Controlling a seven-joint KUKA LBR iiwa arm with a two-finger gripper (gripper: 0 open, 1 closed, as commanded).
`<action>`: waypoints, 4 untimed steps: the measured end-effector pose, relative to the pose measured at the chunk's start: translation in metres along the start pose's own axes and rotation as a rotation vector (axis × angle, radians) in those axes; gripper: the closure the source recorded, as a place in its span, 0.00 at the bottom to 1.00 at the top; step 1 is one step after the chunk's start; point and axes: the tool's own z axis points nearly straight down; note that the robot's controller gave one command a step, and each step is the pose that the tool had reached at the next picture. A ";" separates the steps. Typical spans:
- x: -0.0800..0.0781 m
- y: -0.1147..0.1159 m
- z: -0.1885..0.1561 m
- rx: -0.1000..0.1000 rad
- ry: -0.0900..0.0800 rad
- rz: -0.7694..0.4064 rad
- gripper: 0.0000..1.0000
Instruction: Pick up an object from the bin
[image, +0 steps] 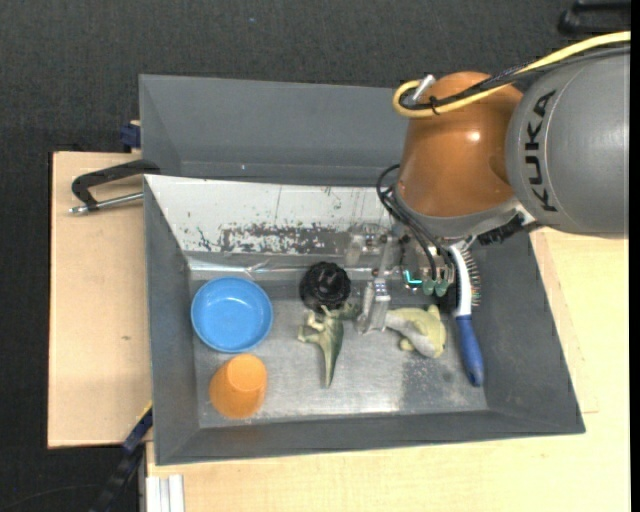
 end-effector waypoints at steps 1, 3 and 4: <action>0.014 0.096 0.132 0.000 -0.003 -0.513 0.00; 0.005 0.151 0.098 -0.002 -0.014 -0.106 0.00; -0.013 0.174 0.131 -0.002 -0.009 0.045 0.00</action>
Offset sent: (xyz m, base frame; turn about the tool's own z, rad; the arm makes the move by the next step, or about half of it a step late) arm -0.0146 0.0945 -0.1315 -0.5117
